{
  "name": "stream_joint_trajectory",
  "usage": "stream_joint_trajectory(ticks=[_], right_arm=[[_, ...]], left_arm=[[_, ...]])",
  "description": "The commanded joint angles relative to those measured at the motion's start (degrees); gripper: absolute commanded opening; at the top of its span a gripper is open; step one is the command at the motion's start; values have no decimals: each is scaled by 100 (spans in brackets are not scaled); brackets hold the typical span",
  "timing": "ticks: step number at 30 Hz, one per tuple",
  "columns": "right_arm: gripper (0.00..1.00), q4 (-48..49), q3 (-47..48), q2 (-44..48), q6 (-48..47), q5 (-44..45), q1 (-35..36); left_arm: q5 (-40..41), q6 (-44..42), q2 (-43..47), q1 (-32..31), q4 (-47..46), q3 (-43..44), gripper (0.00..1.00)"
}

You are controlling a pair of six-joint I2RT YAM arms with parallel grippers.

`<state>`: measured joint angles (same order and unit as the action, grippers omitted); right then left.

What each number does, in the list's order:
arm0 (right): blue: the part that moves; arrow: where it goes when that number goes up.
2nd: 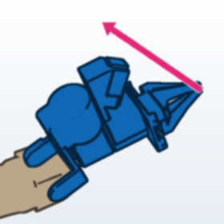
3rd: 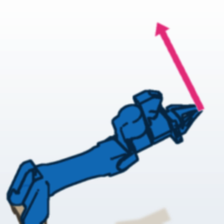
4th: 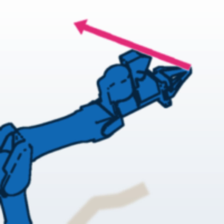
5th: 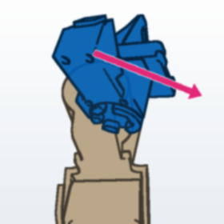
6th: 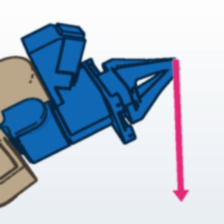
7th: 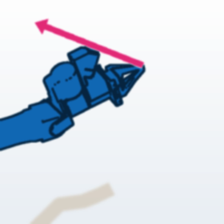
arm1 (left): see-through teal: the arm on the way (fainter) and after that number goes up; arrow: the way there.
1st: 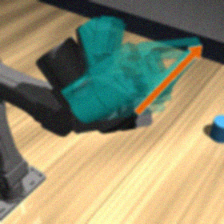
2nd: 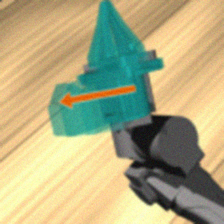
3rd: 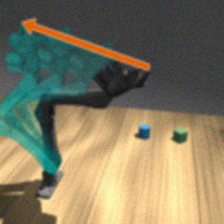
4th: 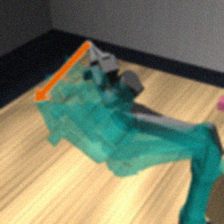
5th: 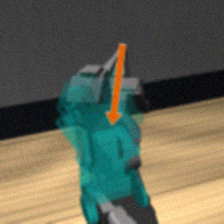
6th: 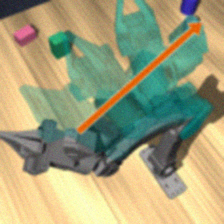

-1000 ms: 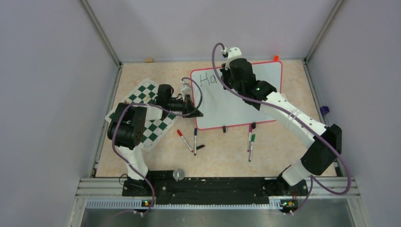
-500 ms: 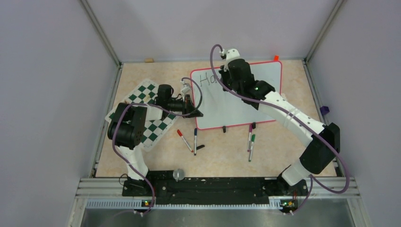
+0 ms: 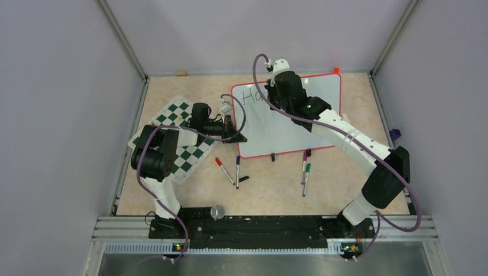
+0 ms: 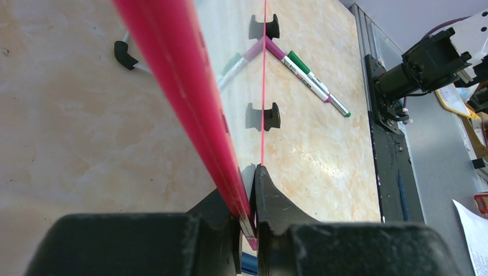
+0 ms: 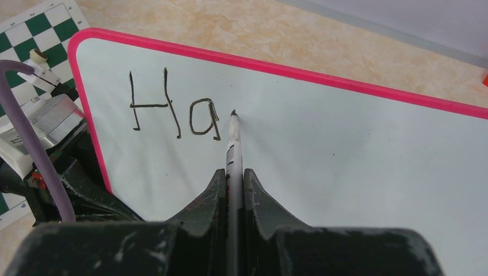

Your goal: Write a sentence on the whiteboard

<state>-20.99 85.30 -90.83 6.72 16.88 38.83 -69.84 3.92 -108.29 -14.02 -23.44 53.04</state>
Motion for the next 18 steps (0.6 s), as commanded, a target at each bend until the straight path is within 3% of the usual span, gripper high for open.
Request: stream_joint_trajectory(ticks=[1,18], right_arm=[[0,-72,110,10,4,60,-38],[0,-273,-620,437,241,-392,-33]], left_arm=[[88,-727,-183,-118,260,-210,0],[13,-621,-232,-118,182,-202,0]])
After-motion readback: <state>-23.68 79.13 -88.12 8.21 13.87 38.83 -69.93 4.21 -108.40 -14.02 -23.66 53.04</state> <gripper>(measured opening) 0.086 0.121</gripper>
